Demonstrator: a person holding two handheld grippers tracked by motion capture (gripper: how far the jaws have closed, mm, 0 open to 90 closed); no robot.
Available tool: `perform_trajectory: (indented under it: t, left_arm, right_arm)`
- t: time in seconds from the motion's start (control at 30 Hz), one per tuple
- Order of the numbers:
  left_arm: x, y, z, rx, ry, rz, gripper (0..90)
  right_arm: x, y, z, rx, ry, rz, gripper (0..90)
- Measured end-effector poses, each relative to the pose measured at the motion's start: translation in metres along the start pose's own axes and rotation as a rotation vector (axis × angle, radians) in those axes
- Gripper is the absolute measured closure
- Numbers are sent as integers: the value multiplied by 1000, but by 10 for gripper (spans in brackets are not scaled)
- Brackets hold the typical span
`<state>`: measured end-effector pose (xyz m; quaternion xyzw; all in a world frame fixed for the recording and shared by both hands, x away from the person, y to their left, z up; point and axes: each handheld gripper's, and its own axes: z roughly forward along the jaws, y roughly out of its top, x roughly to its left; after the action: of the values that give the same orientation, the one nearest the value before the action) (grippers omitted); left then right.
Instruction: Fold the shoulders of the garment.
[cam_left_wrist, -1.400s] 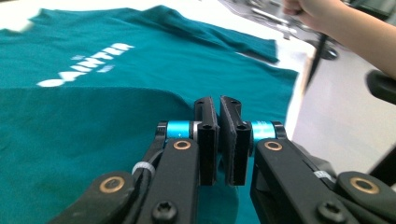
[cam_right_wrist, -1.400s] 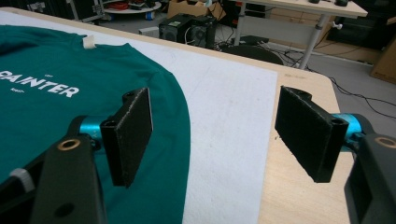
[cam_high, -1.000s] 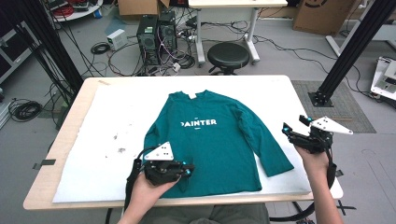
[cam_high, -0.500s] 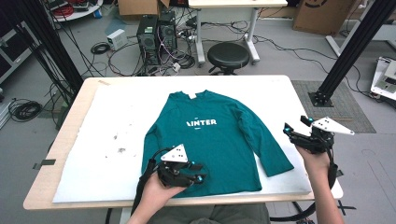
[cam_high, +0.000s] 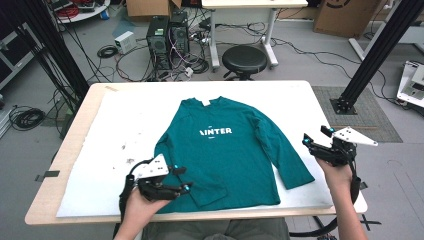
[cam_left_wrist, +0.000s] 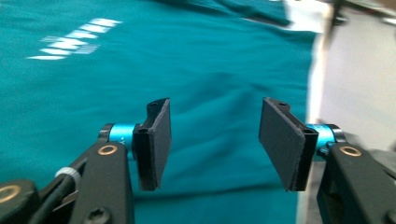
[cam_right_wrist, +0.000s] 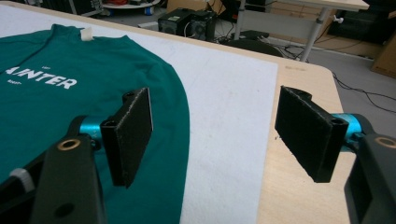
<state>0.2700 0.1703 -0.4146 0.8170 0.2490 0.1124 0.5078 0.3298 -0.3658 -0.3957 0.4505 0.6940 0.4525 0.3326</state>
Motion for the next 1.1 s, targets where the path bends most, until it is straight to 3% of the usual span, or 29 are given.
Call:
perform_trajectory:
  t: [0.1,0.27,0.4,0.5,0.57,0.7,0.87,0.9,0.97,1.1]
  left_arm:
    - [19,-5,-18,-31,95,-13,405]
    - [43,-17,-40,-72,197,-33,386]
    - [60,-28,-57,-88,288,-31,373]
    - [70,-37,-68,-101,351,-27,368]
    - [75,-42,-73,-111,377,-42,360]
    - [83,-50,-81,-123,418,-51,360]
    - [91,-59,-88,-153,439,-92,358]
    - [91,-59,-89,-154,443,-90,355]
    - [92,-60,-89,-154,450,-87,355]
    - [96,-63,-86,-146,445,-97,355]
  right_arm:
    - [3,-3,0,7,10,0,279]
    - [8,-8,-3,35,20,-18,278]
    - [9,-12,-11,48,25,32,276]
    - [12,-22,-19,91,37,25,281]
    - [13,-34,-28,138,58,15,365]
    - [11,-46,-35,181,62,12,445]
    - [5,-60,-44,227,99,52,524]
    - [6,-63,-45,258,121,68,586]
    - [5,-64,-46,274,125,64,596]
    - [7,-69,-44,329,133,100,612]
